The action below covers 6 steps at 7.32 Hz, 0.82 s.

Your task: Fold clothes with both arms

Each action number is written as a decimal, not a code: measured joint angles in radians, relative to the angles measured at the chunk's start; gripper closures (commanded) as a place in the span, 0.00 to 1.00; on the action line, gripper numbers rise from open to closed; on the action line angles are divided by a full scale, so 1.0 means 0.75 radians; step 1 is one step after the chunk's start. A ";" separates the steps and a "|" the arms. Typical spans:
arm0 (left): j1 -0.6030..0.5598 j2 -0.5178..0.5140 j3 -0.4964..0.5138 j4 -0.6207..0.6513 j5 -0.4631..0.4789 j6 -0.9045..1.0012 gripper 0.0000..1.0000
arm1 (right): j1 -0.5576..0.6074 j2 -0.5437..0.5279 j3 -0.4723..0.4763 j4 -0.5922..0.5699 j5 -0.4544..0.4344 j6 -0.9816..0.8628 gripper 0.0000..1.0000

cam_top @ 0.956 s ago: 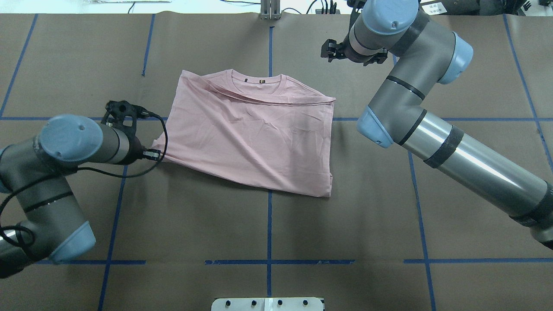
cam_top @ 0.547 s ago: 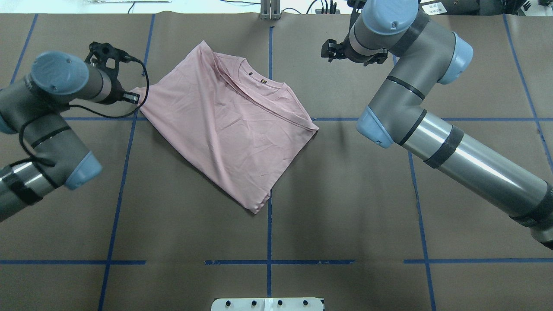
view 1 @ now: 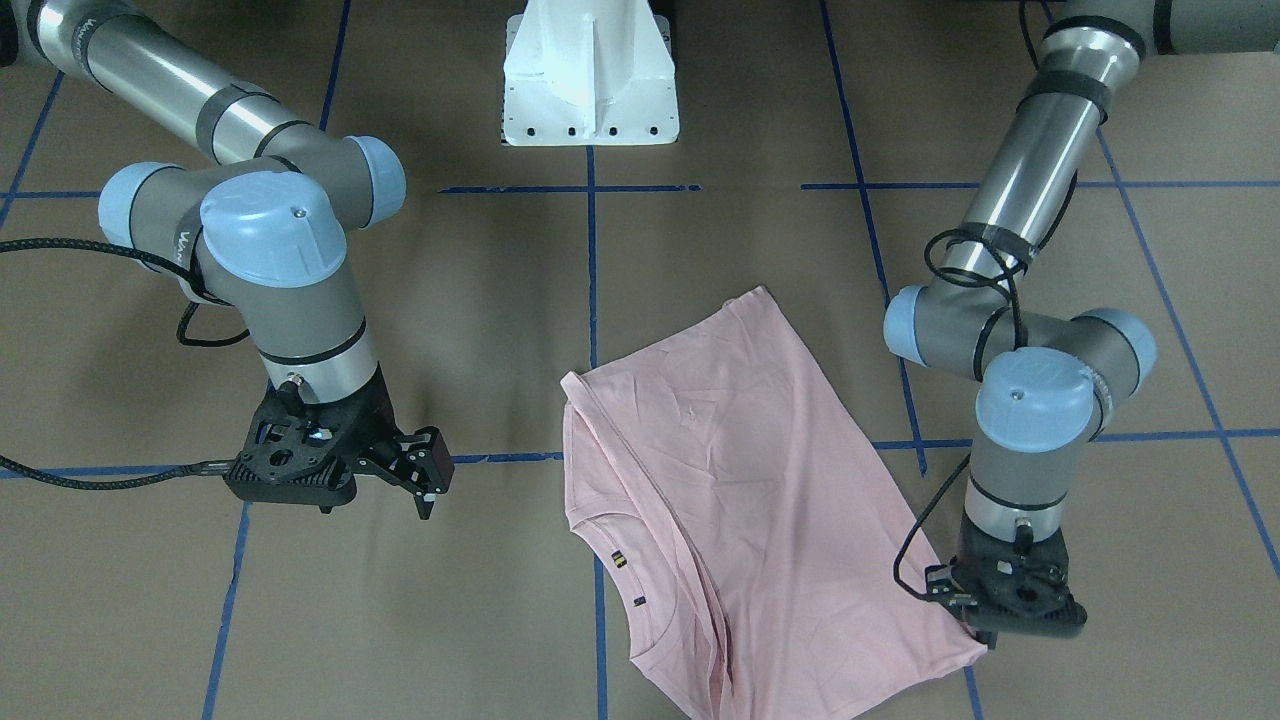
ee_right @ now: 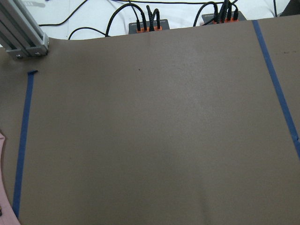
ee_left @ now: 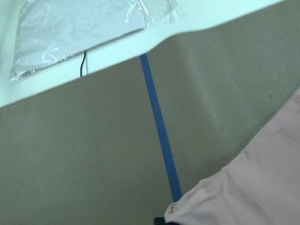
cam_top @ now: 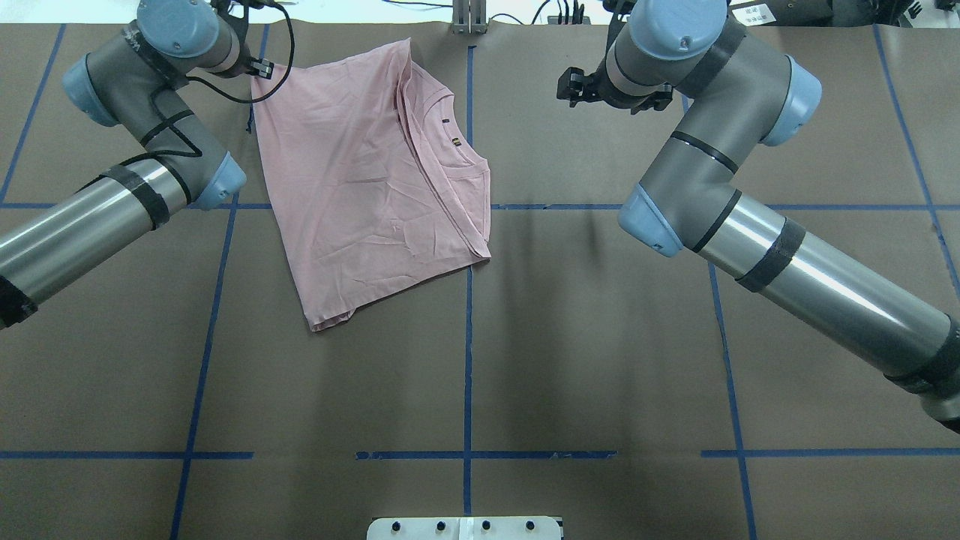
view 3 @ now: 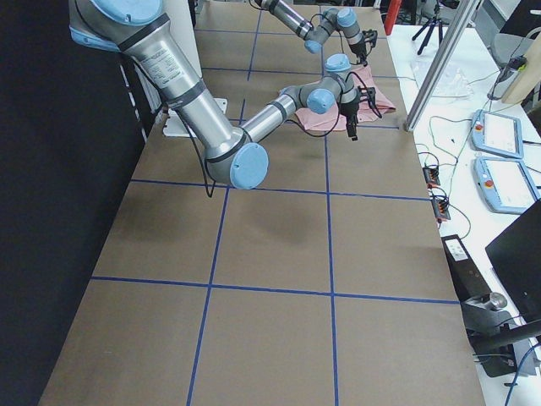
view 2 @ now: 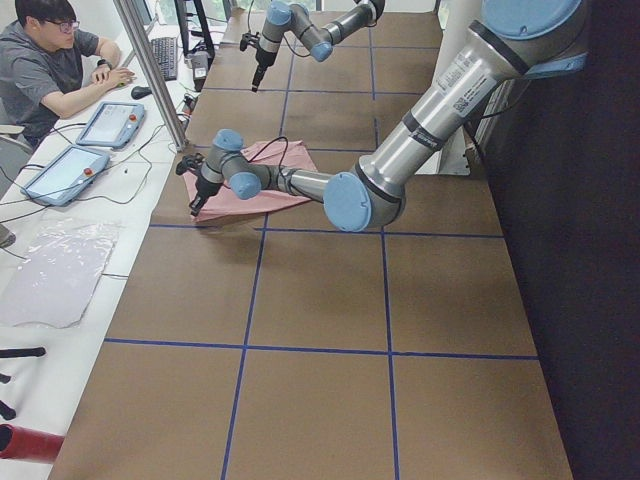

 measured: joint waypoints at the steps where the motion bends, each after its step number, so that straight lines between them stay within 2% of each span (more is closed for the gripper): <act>1: -0.006 -0.003 0.045 -0.056 0.005 0.002 0.00 | -0.006 0.004 0.001 0.001 0.000 0.014 0.00; 2: -0.010 0.038 0.019 -0.096 -0.007 0.010 0.00 | -0.020 0.013 0.001 0.004 -0.001 0.054 0.09; 3: -0.032 0.085 -0.041 -0.117 -0.074 0.032 0.00 | -0.052 0.037 -0.003 0.004 -0.004 0.131 0.16; 4: -0.062 0.121 -0.097 -0.124 -0.165 0.059 0.00 | -0.103 0.072 -0.014 0.003 -0.016 0.236 0.20; 5: -0.077 0.151 -0.147 -0.125 -0.213 0.072 0.00 | -0.161 0.105 -0.031 0.002 -0.046 0.332 0.25; 6: -0.081 0.168 -0.182 -0.122 -0.232 0.074 0.00 | -0.221 0.138 -0.060 0.000 -0.091 0.415 0.25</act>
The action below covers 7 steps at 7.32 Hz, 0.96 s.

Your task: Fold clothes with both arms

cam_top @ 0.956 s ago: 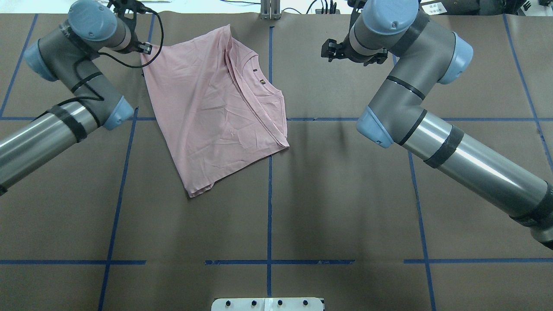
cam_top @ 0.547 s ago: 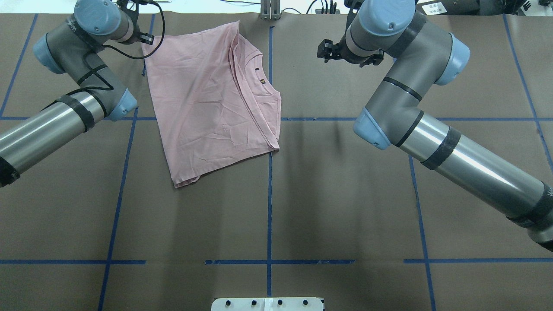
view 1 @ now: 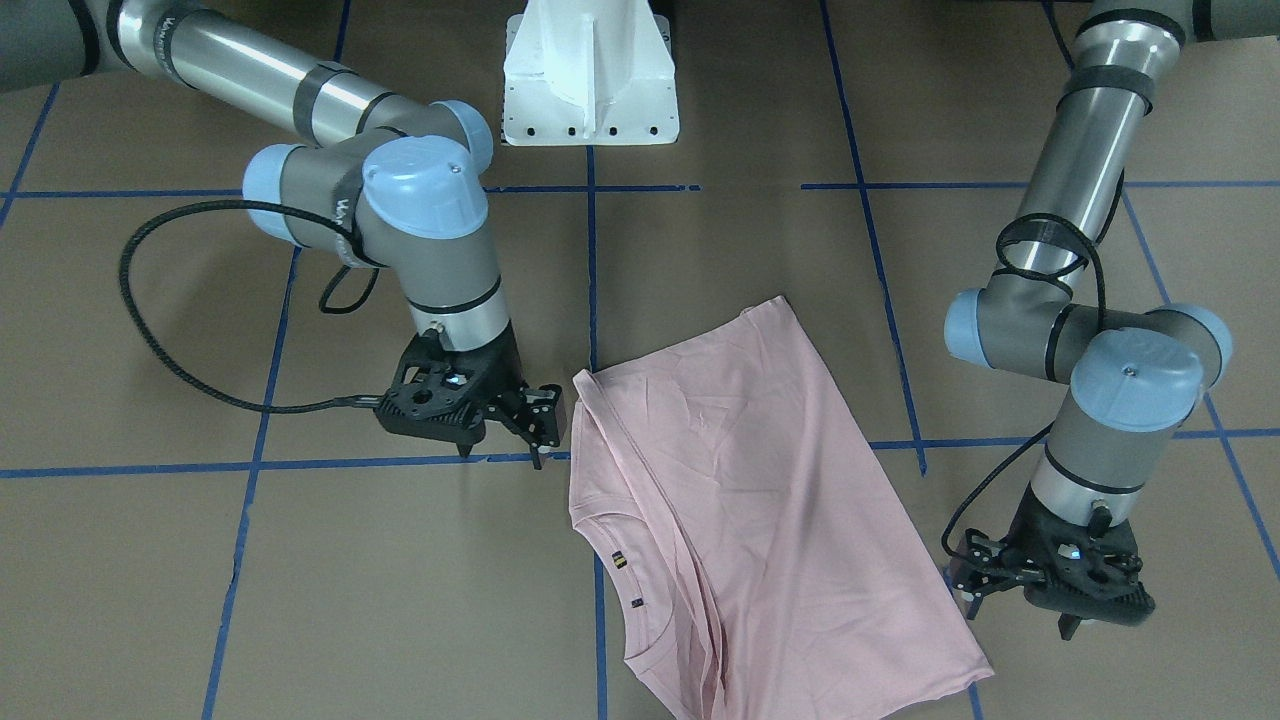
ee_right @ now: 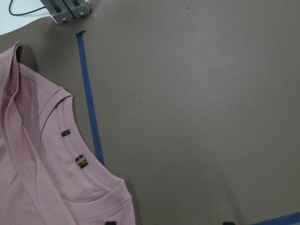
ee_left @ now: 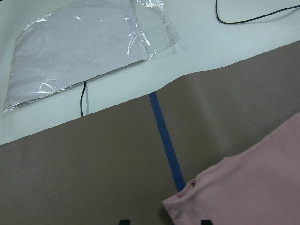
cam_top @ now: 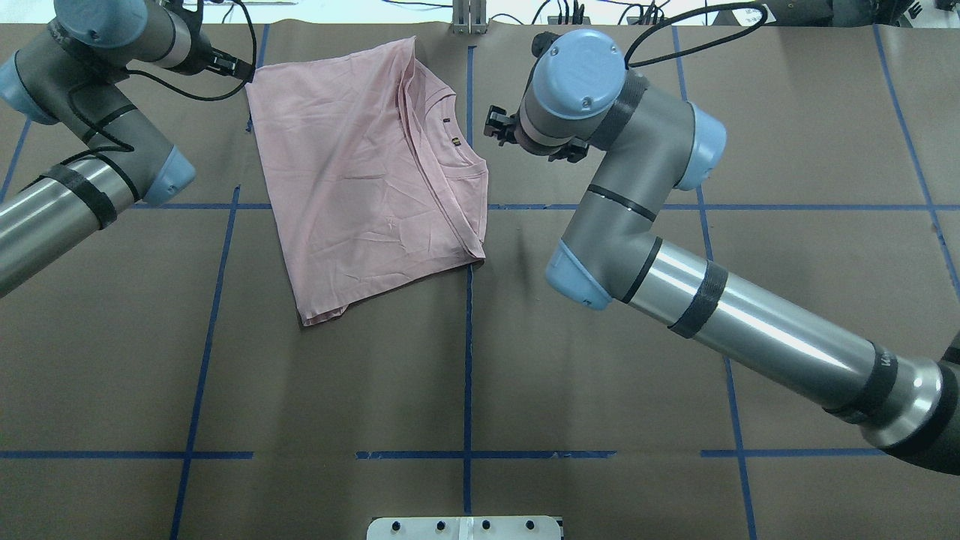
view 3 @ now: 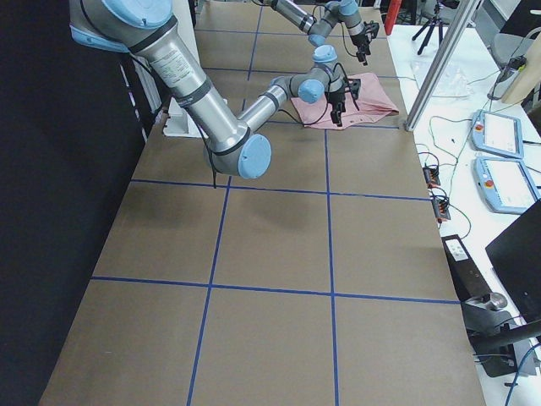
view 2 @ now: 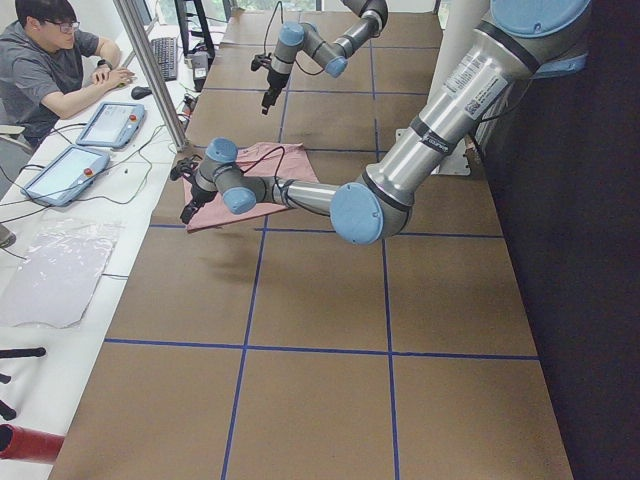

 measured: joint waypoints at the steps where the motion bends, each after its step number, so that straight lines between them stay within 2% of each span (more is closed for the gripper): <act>1: -0.001 0.007 -0.015 0.000 -0.007 -0.002 0.00 | -0.057 0.028 -0.041 0.002 -0.048 0.064 0.37; 4: 0.002 0.015 -0.047 -0.005 -0.010 -0.012 0.00 | -0.162 0.087 -0.144 0.006 -0.124 0.112 0.39; 6: 0.006 0.017 -0.064 0.001 -0.010 -0.012 0.00 | -0.200 0.090 -0.171 0.005 -0.132 0.119 0.41; 7: 0.007 0.017 -0.067 0.002 -0.010 -0.012 0.00 | -0.216 0.090 -0.176 0.005 -0.142 0.123 0.45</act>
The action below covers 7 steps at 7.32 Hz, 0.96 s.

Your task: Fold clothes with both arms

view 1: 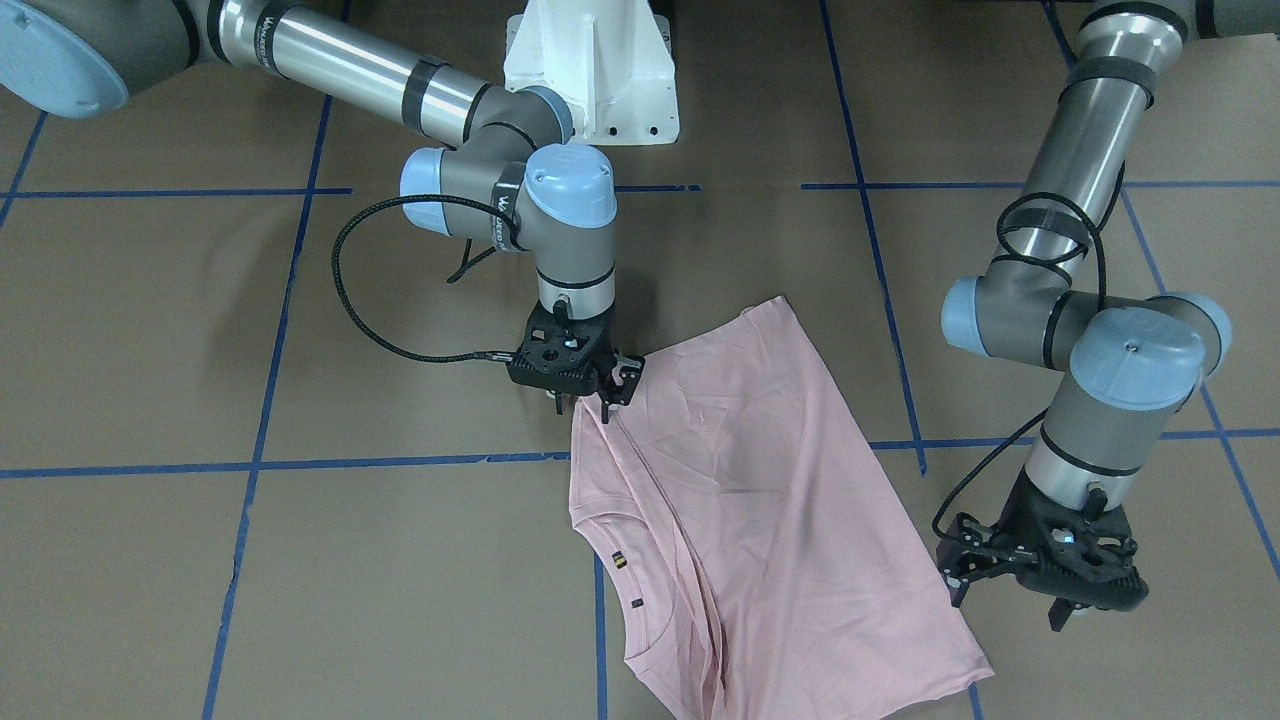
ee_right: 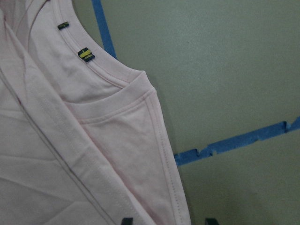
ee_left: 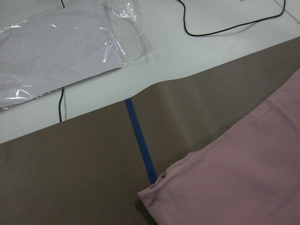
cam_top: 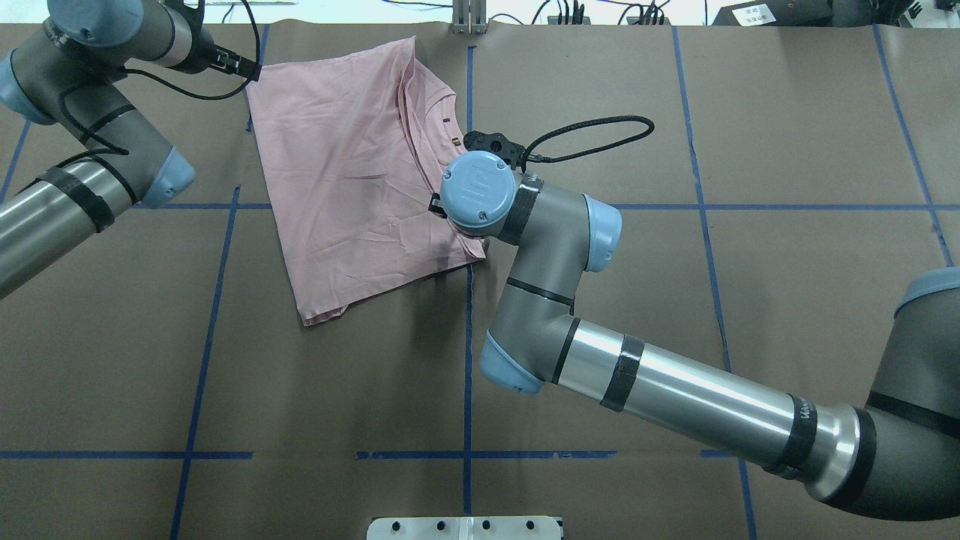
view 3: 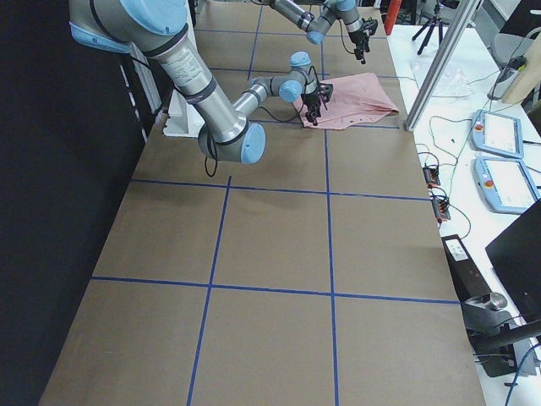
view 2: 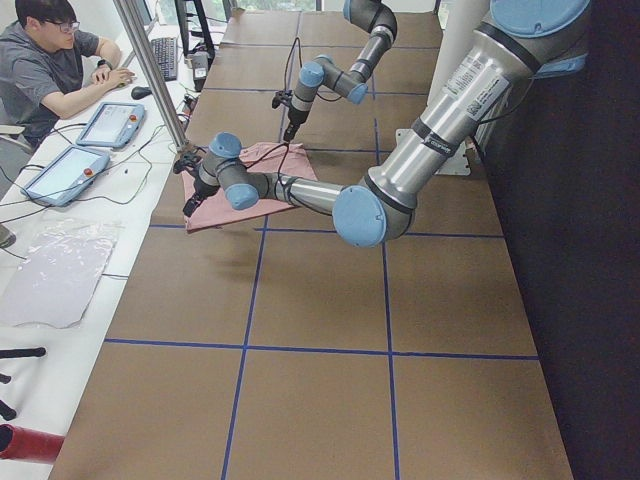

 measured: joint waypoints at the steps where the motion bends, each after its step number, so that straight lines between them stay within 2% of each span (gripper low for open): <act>1: 0.001 0.001 -0.003 0.001 0.000 0.000 0.00 | -0.014 0.000 -0.003 0.000 -0.012 0.003 0.46; 3: 0.002 0.019 -0.029 0.004 0.000 0.000 0.00 | -0.030 -0.004 -0.007 0.000 -0.023 0.010 0.61; 4: 0.003 0.031 -0.044 0.006 0.000 0.000 0.00 | -0.034 -0.005 -0.010 0.000 -0.030 0.022 1.00; 7: 0.003 0.044 -0.055 0.006 0.000 0.000 0.00 | -0.035 0.000 -0.015 -0.001 -0.036 0.044 1.00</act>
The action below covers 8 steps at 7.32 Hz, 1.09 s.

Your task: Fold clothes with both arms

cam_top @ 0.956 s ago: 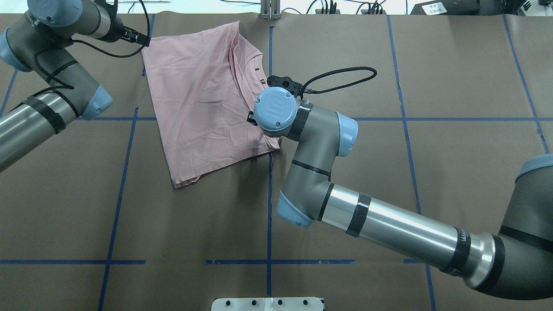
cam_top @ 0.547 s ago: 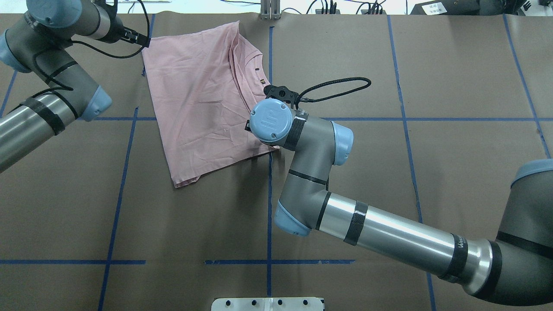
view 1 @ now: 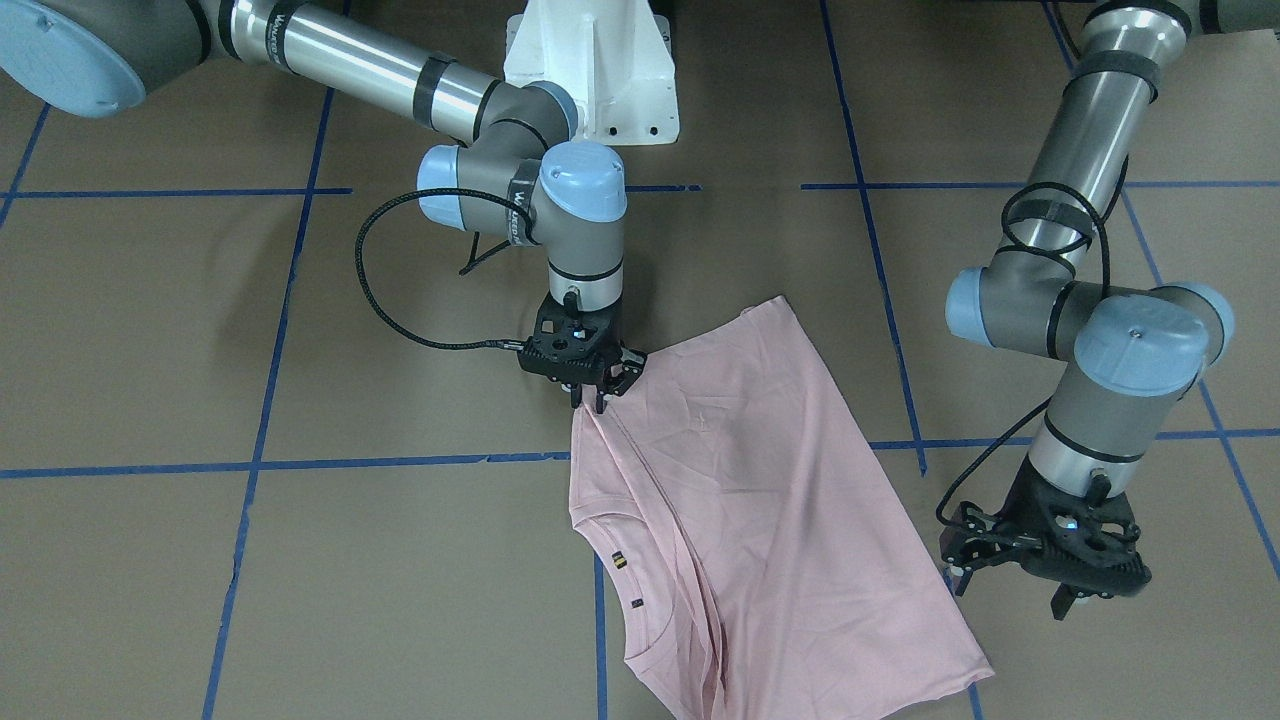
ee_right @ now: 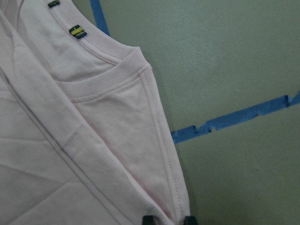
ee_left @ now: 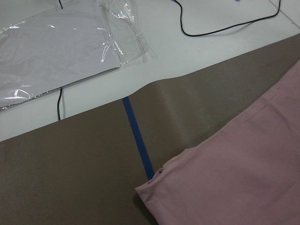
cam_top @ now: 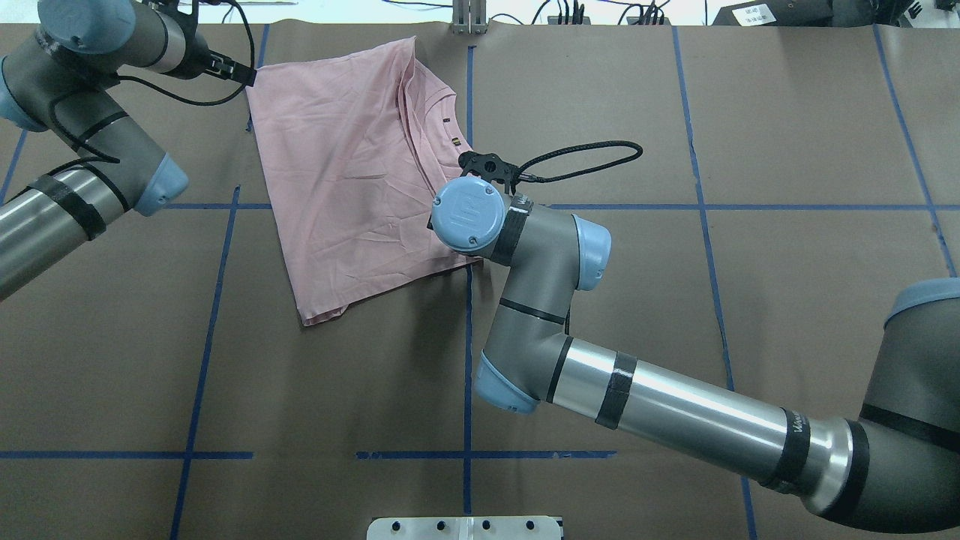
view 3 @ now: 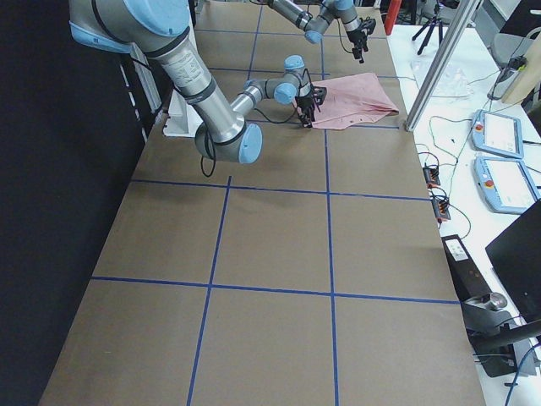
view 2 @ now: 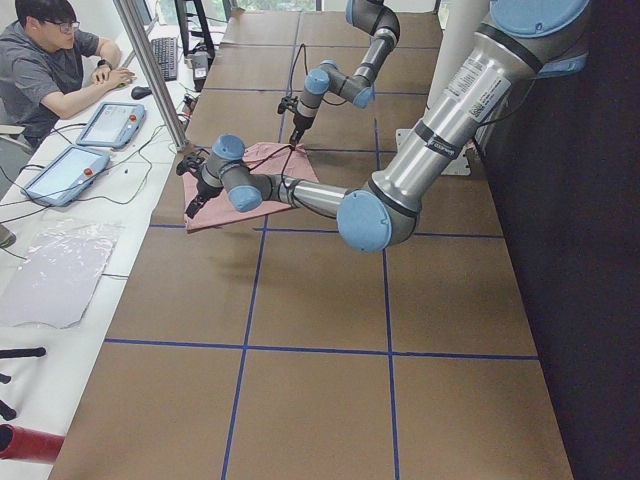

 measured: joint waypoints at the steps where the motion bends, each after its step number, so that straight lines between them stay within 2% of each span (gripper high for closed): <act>1: 0.000 0.003 -0.005 -0.001 0.000 0.000 0.00 | 0.007 0.001 0.001 -0.001 0.000 0.000 1.00; 4: 0.001 0.036 -0.053 0.000 -0.001 -0.002 0.00 | 0.032 -0.011 0.039 -0.007 0.004 -0.006 1.00; 5: 0.002 0.039 -0.058 0.001 -0.002 -0.002 0.00 | 0.032 -0.058 0.108 -0.008 0.001 -0.005 1.00; 6: 0.004 0.039 -0.060 0.002 -0.002 -0.002 0.00 | 0.009 -0.158 0.243 -0.015 -0.027 0.004 1.00; 8: 0.006 0.040 -0.069 0.003 -0.003 -0.002 0.00 | -0.160 -0.417 0.640 -0.109 -0.184 0.073 1.00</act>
